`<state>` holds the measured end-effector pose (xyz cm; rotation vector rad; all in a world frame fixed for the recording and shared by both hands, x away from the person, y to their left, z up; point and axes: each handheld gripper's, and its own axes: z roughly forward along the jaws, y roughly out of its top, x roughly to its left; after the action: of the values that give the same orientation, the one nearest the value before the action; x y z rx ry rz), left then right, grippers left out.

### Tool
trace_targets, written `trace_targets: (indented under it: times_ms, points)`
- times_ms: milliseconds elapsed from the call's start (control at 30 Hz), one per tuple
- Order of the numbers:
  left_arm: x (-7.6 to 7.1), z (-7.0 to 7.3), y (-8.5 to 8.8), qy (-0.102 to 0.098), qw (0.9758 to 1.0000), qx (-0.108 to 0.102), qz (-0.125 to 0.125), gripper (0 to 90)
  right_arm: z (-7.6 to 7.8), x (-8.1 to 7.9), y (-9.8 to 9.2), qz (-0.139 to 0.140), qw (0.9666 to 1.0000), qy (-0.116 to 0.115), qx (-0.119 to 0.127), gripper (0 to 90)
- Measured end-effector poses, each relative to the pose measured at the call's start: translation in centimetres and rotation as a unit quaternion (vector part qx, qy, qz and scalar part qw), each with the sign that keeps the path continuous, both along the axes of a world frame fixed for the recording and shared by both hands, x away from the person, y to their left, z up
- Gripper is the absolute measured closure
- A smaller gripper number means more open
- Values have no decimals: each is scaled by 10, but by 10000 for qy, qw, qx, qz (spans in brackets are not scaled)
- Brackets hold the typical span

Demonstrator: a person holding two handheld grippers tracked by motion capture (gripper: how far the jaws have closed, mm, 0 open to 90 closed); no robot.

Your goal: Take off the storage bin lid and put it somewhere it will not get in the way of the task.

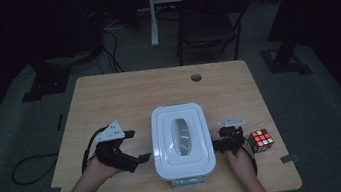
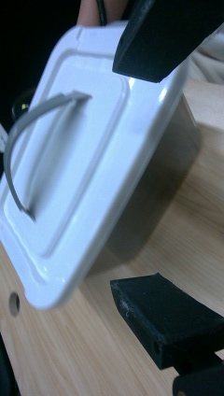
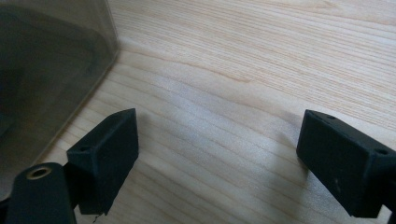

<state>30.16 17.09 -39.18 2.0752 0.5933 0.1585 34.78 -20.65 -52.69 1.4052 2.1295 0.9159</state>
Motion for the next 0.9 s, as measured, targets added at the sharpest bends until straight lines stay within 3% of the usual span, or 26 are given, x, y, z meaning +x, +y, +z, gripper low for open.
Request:
trace_targets:
  times_ms: [300,900]
  points:
    - [2,0,-27,10,9991,-83,-412,17,0,0,0,-1,10000,0,0,126]
    - [11,-3,-76,145,9957,119,-911,25,0,0,0,0,10000,-1,-1,126]
